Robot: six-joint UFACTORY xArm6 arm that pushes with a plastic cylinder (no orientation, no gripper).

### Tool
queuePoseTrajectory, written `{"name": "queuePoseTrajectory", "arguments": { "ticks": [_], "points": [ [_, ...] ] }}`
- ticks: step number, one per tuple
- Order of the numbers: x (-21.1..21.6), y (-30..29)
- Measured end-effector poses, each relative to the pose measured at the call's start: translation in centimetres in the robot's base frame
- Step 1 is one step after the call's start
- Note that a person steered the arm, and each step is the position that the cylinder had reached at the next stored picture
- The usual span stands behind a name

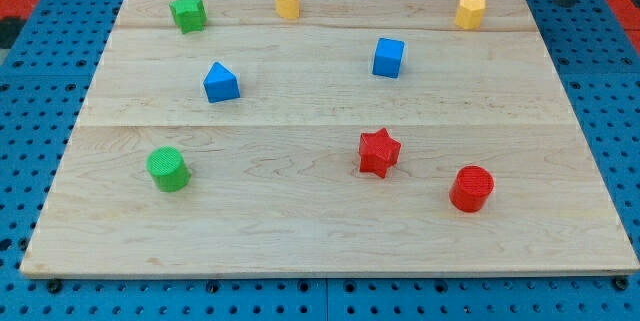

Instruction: Move the red circle left to the green star

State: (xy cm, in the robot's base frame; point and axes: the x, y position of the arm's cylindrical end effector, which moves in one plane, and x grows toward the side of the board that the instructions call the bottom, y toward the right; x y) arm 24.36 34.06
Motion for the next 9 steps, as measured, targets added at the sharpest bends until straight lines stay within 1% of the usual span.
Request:
{"name": "queuePoseTrajectory", "arguments": {
  "ticks": [1, 2, 3, 4, 5, 6, 7, 8, 9],
  "points": [
    [1.3, -3.6],
    [10.1, -3.6],
    [20.6, -9.1],
    [28.7, -7.3],
    [30.3, -16.8],
    [26.0, -22.9],
    [28.9, -21.2],
    [29.8, -25.2],
    [27.0, -26.4]
  ]
}}
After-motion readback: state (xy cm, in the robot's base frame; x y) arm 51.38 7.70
